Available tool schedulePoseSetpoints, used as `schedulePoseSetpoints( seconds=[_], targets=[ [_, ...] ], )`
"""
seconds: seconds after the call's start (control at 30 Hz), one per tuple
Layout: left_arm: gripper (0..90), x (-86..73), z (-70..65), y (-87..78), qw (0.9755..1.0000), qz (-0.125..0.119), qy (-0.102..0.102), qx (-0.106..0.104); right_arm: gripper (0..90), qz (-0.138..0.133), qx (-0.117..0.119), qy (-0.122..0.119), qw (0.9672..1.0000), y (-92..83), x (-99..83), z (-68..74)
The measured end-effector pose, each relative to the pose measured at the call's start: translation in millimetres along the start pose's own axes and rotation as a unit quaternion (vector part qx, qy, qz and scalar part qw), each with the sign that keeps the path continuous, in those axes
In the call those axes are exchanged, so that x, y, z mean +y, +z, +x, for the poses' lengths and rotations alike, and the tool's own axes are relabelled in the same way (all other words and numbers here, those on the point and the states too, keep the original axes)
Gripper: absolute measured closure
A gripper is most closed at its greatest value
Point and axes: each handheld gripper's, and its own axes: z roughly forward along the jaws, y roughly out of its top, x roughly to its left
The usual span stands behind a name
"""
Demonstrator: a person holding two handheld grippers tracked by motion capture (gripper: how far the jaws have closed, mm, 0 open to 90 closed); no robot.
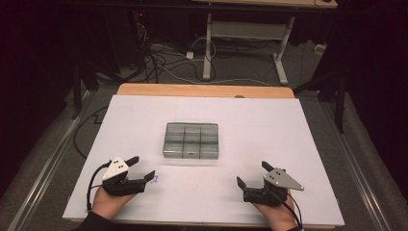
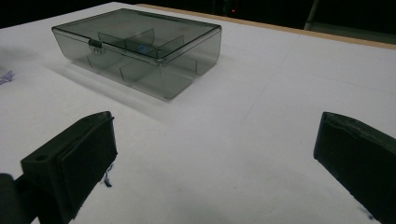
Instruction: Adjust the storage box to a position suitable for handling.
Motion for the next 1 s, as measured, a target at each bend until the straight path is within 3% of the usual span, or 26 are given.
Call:
schedulePoseSetpoints(
  seconds=[0.33,0.43,0.47,0.67,1.0],
  targets=[
    [37.9,-0.5,0.1,-0.2,0.9999,0.006,0.008,-0.003,0.3,-0.004,0.0,0.002,1.0,-1.0,0.4,-0.4],
    [43.0,-1.1,0.4,-0.7,0.9999,0.006,0.011,0.01,0.3,-0.005,-0.001,0.002,1.0,-1.2,0.4,-0.5],
    [46.5,-1.6,2.2,-2.0,1.0,0.001,0.002,0.006,0.3,-0.005,0.0,0.002,1.0,-1.3,0.5,-0.5],
    [59.2,-2.2,5.1,-4.5,1.0,-0.003,0.0,-0.001,0.3,-0.003,0.0,0.001,1.0,-1.2,0.4,-0.2],
    [71.0,-2.2,6.7,-3.8,0.9999,0.002,0.0,-0.016,0.3,-0.002,0.0,0.001,1.0,-0.7,0.0,0.3]
  ],
)
